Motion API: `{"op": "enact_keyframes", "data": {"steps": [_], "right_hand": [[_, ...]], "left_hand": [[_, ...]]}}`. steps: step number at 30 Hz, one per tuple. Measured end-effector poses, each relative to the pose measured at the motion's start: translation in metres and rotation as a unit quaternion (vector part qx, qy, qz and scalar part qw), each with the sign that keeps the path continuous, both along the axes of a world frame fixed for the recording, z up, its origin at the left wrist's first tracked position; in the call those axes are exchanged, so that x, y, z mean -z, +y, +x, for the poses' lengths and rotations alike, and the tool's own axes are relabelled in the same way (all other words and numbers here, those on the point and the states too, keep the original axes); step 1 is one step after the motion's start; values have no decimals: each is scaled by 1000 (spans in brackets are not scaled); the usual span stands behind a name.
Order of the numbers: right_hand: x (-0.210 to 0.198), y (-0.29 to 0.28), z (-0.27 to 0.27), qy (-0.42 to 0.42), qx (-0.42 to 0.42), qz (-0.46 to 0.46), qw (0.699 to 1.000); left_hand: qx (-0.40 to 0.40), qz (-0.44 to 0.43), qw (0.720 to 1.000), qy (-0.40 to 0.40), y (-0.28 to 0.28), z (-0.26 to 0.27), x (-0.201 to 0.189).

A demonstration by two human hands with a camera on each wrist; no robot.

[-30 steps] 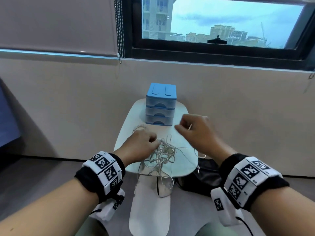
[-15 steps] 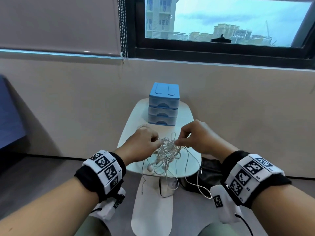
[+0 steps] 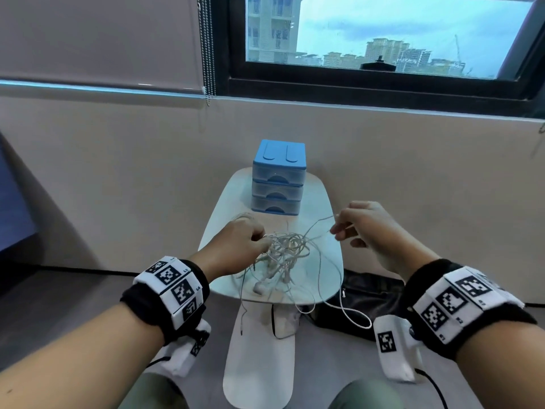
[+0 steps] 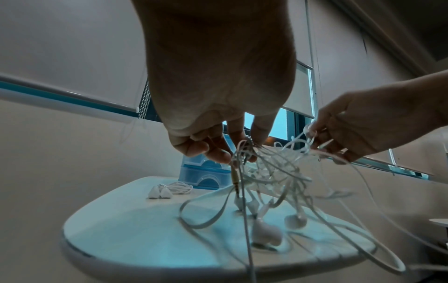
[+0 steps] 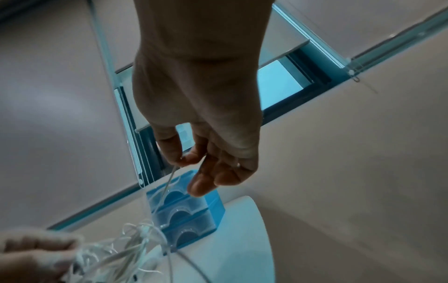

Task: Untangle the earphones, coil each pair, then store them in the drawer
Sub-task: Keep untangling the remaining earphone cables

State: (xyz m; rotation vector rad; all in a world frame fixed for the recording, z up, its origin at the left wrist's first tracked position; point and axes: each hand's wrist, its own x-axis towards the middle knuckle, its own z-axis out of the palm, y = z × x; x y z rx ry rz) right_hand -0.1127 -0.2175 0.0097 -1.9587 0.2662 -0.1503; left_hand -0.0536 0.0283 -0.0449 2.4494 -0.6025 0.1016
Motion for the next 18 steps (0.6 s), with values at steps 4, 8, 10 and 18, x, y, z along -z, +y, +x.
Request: {"op": "enact_keyframes", "data": {"steps": [4,8,10,18], "right_hand": [[20,-3,7,58,11,-165,985],[23,13,15,-40,-27,-186,981],[22,25,18,-73,-87,-221,969],[28,61,25,-38,-106,-383,917]], "left_hand": [[3,2,1000,8,-3,-2,1],[8,-5,1000,18,-6,-3,3],[8,-5,1000,12,-7,-4,3],[13,-1,1000,14,-10,-5,0]]}}
